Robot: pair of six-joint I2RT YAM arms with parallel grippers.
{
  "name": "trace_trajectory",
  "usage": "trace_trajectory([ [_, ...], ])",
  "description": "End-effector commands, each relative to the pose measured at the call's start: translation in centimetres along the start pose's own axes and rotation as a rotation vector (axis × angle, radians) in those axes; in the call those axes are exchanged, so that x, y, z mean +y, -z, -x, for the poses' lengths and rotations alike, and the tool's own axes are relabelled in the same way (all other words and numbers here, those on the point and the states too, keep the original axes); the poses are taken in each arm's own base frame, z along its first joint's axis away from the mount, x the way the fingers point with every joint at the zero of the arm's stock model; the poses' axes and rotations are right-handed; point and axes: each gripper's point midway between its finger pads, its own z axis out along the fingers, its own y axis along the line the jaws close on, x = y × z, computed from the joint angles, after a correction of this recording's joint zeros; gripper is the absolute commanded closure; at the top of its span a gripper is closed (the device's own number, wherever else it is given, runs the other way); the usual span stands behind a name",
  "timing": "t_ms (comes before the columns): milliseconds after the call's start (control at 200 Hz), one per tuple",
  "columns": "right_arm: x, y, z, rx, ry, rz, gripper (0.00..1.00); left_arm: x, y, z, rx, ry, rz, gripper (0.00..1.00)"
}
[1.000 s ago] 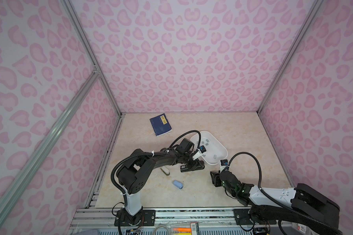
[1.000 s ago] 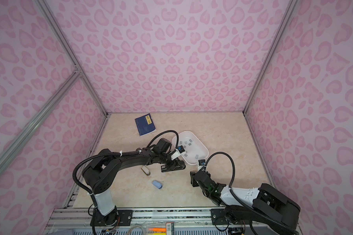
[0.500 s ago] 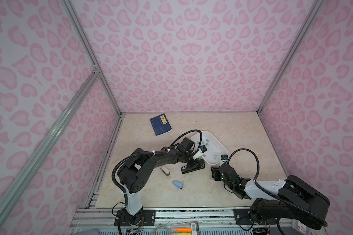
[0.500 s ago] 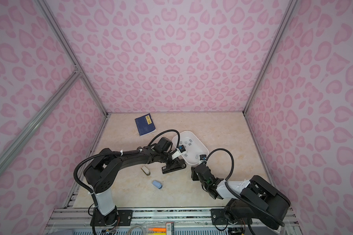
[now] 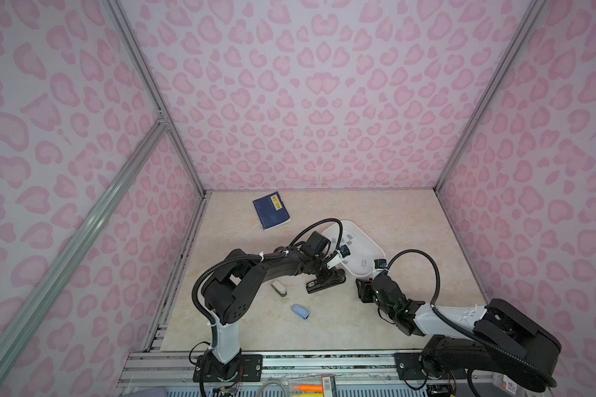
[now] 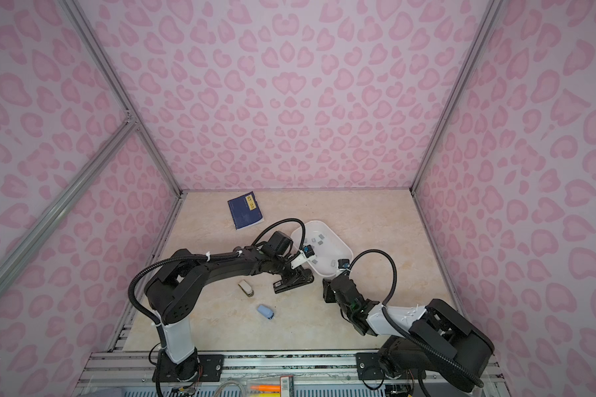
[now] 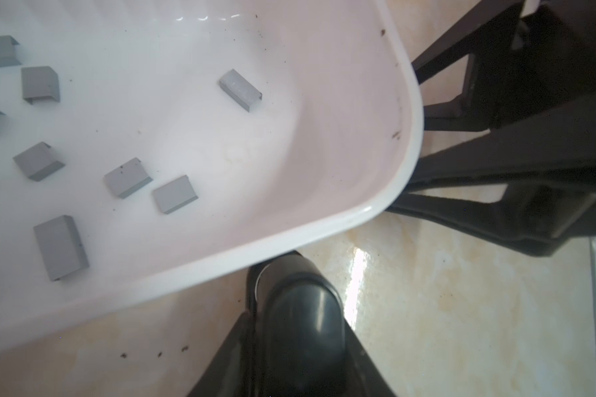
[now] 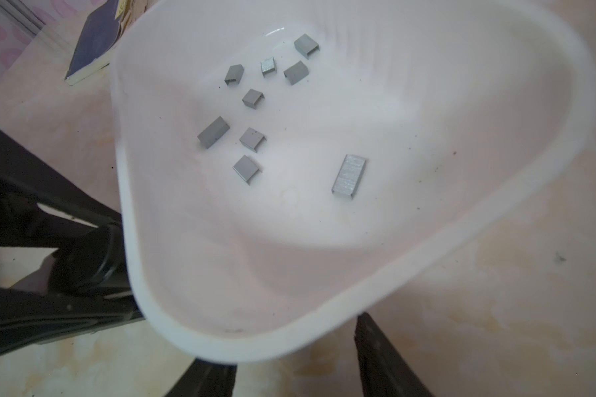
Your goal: Load the staples into the stapler
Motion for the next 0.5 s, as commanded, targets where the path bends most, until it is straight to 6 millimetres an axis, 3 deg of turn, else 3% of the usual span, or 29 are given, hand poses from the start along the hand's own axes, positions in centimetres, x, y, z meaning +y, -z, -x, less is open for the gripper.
trace_trajectory([
  [0,-0.8,0.4,-0.3,0.001,0.007,-0.023,0.42,0.0,-0.1,0.2,0.003,-0.010,-0.005,0.68],
  [265,-0.6,2.2,0.1,-0.017,-0.027,0.025,0.37,-0.6,2.4,2.3,-0.071,-0.039,0.022,0.89],
  [495,2.5,4.3,2.2,-0.047,-0.039,0.181,0.33,-1.8,5.9,4.0,-0.152,-0.061,0.055,0.95],
])
